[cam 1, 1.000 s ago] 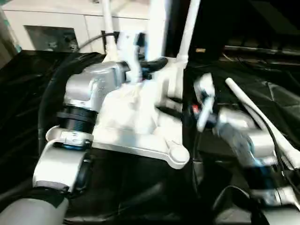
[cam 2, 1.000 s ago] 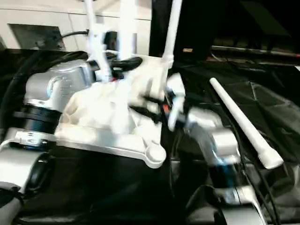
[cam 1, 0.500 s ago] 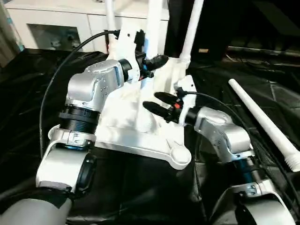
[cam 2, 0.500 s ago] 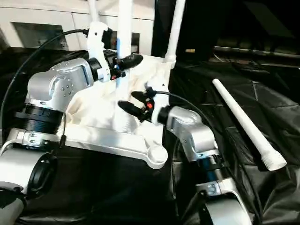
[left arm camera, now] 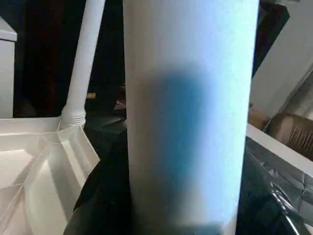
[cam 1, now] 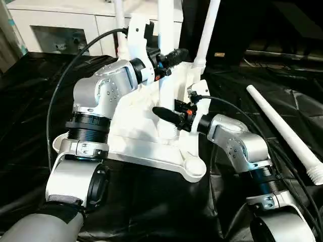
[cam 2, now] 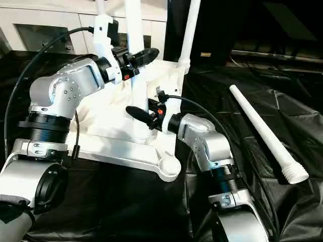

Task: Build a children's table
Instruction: Pick table leg

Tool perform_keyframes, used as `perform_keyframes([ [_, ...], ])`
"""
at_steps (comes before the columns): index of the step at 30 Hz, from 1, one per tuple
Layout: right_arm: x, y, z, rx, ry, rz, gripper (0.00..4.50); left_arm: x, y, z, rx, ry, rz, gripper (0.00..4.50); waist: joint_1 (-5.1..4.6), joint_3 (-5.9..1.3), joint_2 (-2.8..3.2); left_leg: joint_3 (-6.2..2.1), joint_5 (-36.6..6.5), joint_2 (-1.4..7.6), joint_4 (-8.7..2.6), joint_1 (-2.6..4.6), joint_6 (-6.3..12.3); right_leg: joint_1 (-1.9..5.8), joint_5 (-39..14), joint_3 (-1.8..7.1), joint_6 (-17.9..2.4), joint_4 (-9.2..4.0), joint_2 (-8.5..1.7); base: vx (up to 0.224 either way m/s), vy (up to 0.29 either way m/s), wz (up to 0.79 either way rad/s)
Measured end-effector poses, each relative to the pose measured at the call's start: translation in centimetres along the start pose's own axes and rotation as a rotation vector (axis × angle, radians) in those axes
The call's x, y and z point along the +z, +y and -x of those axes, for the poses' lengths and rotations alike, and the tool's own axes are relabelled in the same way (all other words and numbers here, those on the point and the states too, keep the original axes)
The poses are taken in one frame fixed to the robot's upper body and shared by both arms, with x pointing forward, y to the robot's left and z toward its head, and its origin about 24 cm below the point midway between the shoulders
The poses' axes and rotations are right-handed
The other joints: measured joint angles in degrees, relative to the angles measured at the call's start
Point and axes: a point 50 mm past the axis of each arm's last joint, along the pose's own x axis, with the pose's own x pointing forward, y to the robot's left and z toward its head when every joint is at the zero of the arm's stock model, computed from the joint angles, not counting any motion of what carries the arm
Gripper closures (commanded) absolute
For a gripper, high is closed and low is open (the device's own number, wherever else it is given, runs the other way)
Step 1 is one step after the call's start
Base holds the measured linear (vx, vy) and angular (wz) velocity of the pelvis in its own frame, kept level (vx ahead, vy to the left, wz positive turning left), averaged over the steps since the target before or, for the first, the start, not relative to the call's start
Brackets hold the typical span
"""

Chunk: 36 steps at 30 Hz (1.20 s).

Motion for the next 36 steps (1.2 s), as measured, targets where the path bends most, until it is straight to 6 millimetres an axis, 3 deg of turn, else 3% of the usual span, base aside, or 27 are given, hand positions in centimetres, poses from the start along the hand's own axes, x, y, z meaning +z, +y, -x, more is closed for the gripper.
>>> perform_keyframes([
  [2,0.0,0.0,0.1,0.001,0.000,-0.002,2.43,0.0,0.0,0.0,-0.004,0.000,0.001,2.71,0.05,0.00,0.00,0.00,0.00,0.00,0.00,0.00,0.00,0.00,0.00,0.00,0.00,0.00,0.00,0.000,0.000,0.00],
  [5,0.1,-0.1,0.2,0.007,0.000,-0.001,2.53,0.2,0.0,0.3,-0.019,0.001,0.009,2.01,0.06,0.00,0.00,0.00,0.00,0.00,0.00,-0.01,0.00,0.00,0.00,0.00,0.00,0.00,0.00,0.000,0.000,0.00],
  [10,0.2,-0.3,0.7,0.052,0.004,0.001,2.61,0.7,-0.1,0.5,-0.050,-0.030,0.024,1.66,0.06,0.00,-0.01,0.00,0.00,0.00,0.00,-0.01,0.00,0.01,0.00,0.00,0.00,0.00,0.00,0.000,0.000,0.00],
  [18,0.3,0.4,4.5,0.286,0.023,-0.055,2.62,0.9,-0.2,1.9,-0.320,-0.081,0.171,1.57,0.26,0.02,-0.04,0.01,0.00,0.00,0.01,0.01,0.02,0.03,0.00,0.00,0.00,-0.03,0.00,0.000,0.000,0.00],
  [21,0.0,0.5,5.0,0.324,0.040,-0.062,2.62,0.4,-0.2,2.6,-0.376,-0.075,0.162,1.57,0.15,0.02,-0.04,0.00,0.00,0.01,0.00,0.07,0.01,0.05,0.00,0.00,0.00,0.00,0.00,0.000,0.000,0.00],
  [23,-0.4,0.6,5.1,0.336,0.046,-0.077,2.62,0.0,-0.2,2.7,-0.391,-0.065,0.159,1.92,0.13,0.02,-0.03,0.00,0.00,0.01,0.00,0.07,0.01,0.03,0.01,-0.01,-0.02,0.04,0.00,0.000,0.000,0.00],
  [25,-0.4,0.6,5.2,0.338,0.047,-0.085,2.62,0.0,-0.2,2.7,-0.396,-0.065,0.156,1.92,0.13,0.02,-0.03,0.00,0.00,0.01,0.00,0.09,0.00,0.05,0.02,0.00,-0.02,0.05,0.00,0.000,0.000,0.00],
  [31,-0.4,0.5,5.2,0.329,0.048,-0.096,2.62,-0.1,-0.4,2.4,-0.397,-0.073,0.158,2.58,0.26,0.02,-0.04,0.00,0.00,0.00,0.01,0.10,0.00,0.09,0.02,0.00,-0.02,0.04,0.00,0.000,0.000,0.00],
  [36,-0.4,0.5,5.3,0.324,0.047,-0.096,2.62,-0.2,-0.5,2.2,-0.384,-0.078,0.168,2.72,0.23,0.02,-0.04,0.00,0.01,0.01,0.01,0.09,0.00,0.08,0.02,0.00,-0.01,0.03,0.00,0.000,0.000,0.00],
])
